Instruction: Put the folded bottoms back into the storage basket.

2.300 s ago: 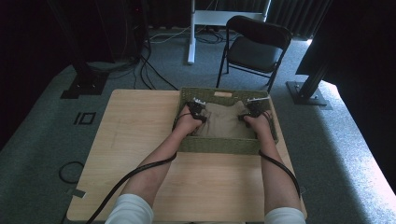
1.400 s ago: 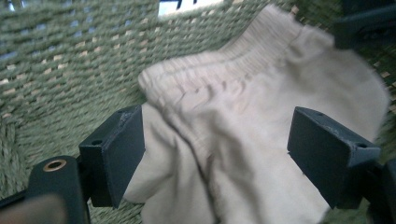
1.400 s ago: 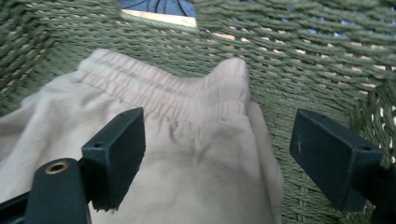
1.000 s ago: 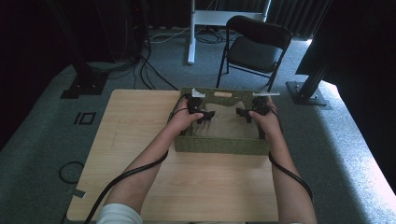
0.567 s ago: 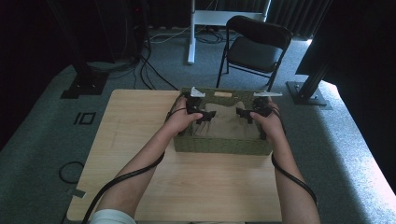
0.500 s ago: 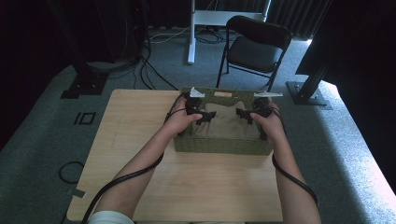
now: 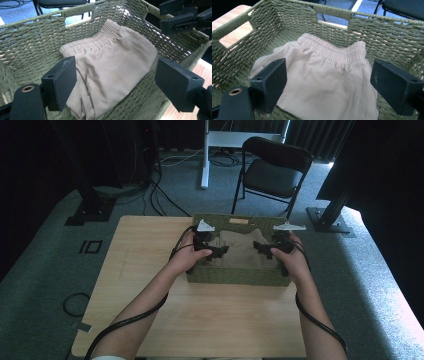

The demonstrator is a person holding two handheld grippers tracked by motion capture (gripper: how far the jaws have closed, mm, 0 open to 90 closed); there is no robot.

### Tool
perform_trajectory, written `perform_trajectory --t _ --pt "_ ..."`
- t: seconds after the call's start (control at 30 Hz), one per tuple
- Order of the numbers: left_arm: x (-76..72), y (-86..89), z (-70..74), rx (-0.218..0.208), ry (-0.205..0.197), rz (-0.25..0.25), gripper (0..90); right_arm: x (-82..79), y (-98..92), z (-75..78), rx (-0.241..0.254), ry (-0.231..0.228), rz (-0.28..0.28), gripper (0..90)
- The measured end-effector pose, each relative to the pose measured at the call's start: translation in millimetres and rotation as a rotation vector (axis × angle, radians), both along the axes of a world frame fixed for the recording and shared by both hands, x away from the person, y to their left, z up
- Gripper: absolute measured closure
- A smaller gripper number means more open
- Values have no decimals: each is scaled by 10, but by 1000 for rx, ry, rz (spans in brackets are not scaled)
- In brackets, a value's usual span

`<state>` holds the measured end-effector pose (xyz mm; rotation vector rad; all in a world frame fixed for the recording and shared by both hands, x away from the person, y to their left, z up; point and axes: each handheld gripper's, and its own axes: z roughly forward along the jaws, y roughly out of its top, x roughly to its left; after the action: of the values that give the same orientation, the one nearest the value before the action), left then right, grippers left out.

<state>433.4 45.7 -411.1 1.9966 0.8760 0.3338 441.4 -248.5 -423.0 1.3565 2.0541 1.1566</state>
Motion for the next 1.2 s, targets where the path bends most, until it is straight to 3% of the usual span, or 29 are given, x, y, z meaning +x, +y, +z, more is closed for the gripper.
perform_trajectory --t 0.27,0.57,0.67,0.77,1.0,1.07,1.2 --pt "-185 48 10 -12 -34 -23 194 -193 -23 31 19 -37 17 133" --pt "-393 53 -19 2 -42 -56 194 -439 -16 42 22 -75 31 130" --pt "-459 78 -22 9 -56 -51 195 -527 -3 33 15 -80 32 131" --pt "-527 110 -29 -17 -55 -49 195 -625 9 23 19 -91 38 131" --pt "-714 146 -67 -1 -85 -76 195 -869 55 -17 26 -119 77 131" --pt "-766 163 -66 -16 -82 -81 195 -939 72 -40 24 -124 90 131" --pt "-873 195 -106 0 -80 -96 195 -1061 92 -93 34 -128 98 131"
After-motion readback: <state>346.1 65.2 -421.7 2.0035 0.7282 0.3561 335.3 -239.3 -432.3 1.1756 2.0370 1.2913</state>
